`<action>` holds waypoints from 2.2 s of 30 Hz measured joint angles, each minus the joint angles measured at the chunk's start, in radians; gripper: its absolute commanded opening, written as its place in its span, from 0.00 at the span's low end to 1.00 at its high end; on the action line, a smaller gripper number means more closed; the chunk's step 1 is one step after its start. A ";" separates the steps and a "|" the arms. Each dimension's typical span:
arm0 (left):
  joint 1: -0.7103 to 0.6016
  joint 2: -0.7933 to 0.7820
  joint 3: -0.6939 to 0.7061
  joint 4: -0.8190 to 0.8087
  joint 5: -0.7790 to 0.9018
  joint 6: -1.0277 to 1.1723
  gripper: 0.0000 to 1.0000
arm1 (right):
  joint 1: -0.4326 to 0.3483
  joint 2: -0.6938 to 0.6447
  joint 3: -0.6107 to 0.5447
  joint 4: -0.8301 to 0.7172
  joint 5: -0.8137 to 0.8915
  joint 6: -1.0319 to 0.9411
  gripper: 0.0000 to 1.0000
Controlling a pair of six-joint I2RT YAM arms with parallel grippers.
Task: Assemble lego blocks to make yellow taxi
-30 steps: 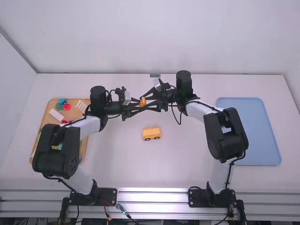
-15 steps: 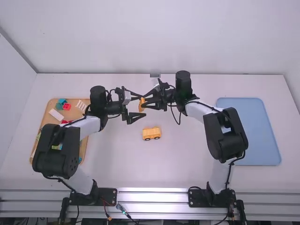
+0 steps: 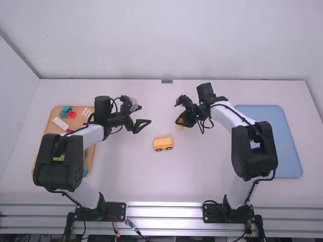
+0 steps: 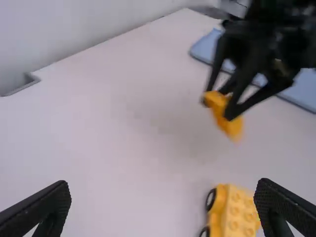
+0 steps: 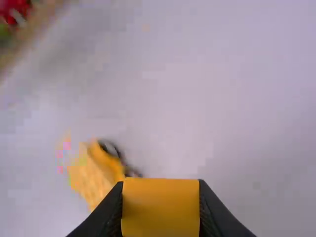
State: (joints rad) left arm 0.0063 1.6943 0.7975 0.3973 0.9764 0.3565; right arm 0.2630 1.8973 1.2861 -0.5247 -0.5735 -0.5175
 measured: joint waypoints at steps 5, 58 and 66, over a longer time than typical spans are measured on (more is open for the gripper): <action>0.051 0.000 0.000 0.002 -0.002 0.004 0.99 | 0.090 -0.020 0.042 -0.200 0.308 -0.252 0.00; -0.168 0.146 0.000 -0.215 0.093 0.599 0.99 | -0.218 0.029 -0.321 0.127 -0.294 -0.906 1.00; -0.169 0.184 0.000 -0.221 0.101 0.568 0.99 | -0.262 0.053 -0.423 0.304 -0.365 -0.918 0.94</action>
State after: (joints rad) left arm -0.1623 1.8786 0.7971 0.1761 1.0771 0.9241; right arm 0.0010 1.9499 0.8635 -0.2211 -0.9382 -1.4357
